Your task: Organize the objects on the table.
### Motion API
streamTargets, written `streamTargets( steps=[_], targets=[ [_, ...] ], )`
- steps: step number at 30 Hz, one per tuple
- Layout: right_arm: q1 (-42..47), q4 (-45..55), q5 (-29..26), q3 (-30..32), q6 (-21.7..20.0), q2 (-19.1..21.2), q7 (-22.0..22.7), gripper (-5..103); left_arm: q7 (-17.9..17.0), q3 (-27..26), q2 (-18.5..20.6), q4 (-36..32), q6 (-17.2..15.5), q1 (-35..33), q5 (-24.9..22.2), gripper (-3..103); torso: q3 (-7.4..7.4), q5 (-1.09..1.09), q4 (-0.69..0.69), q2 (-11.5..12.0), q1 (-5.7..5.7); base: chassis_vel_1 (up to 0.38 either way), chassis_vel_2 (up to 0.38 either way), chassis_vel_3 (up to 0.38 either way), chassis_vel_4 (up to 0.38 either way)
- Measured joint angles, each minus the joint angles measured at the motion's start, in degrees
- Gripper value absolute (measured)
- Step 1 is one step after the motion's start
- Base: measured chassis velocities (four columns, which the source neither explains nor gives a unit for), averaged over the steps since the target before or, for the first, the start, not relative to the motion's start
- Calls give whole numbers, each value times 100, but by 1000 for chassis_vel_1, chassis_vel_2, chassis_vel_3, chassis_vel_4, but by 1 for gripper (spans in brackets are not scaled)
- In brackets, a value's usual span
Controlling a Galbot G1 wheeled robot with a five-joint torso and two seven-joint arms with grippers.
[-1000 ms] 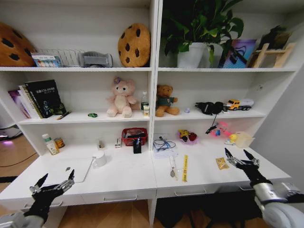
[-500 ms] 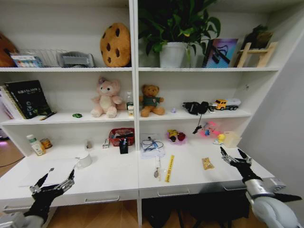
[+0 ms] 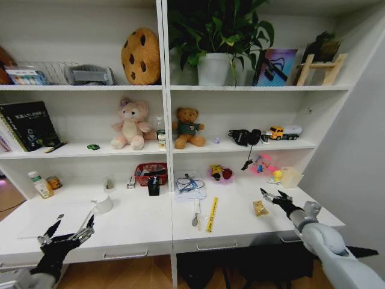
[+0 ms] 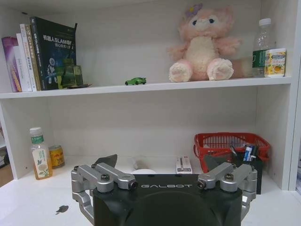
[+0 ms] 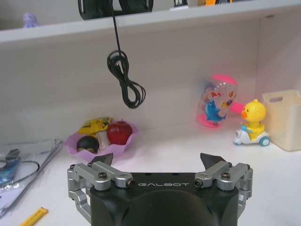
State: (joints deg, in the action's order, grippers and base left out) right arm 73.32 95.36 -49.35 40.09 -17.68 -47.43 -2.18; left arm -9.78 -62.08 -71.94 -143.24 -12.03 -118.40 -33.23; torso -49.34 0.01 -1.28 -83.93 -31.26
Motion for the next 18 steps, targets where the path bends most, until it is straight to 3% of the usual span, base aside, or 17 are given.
streamTargets(
  steps=[6, 11, 12, 14, 15, 17, 18],
  targets=[
    [-375, -519, 75, -429, -19, 42, -60, 103, 1, 0, 0, 0, 0, 0, 0, 100, 0, 0, 0, 0, 0, 0, 0, 0, 0],
    [-713, -854, 150, -786, -13, 9, -90, 97, 1, 0, 0, 0, 0, 0, 0, 100, 0, -2, 2, 0, 0, 0, 0, 0, 0],
    [-811, -947, 194, -905, -4, -30, -98, 92, 1, 0, 0, 0, 0, 0, 0, 100, 0, -2, 3, 0, 0, 0, 0, 0, 0],
    [-858, -985, 220, -972, 2, -65, -96, 92, 1, 0, 0, 0, 0, 0, 0, 100, 0, -1, 2, 0, -1, 0, 0, 0, 0],
    [-889, -1006, 232, -1016, 0, -108, -67, 86, 1, 0, 0, 0, 0, 0, 0, 100, 0, -1, 2, 0, 0, 0, 0, 0, 0],
    [-895, -1017, 234, -1037, -7, -144, -42, 86, 1, 0, 0, 0, 0, 0, 0, 100, 0, -1, 2, 0, 0, 0, 0, 0, 0],
    [-875, -1028, 256, -1042, -10, -173, -40, 76, 1, 0, 0, 0, 0, 0, 0, 100, 0, -2, 2, 0, 0, 0, 0, 0, 0]
  ],
)
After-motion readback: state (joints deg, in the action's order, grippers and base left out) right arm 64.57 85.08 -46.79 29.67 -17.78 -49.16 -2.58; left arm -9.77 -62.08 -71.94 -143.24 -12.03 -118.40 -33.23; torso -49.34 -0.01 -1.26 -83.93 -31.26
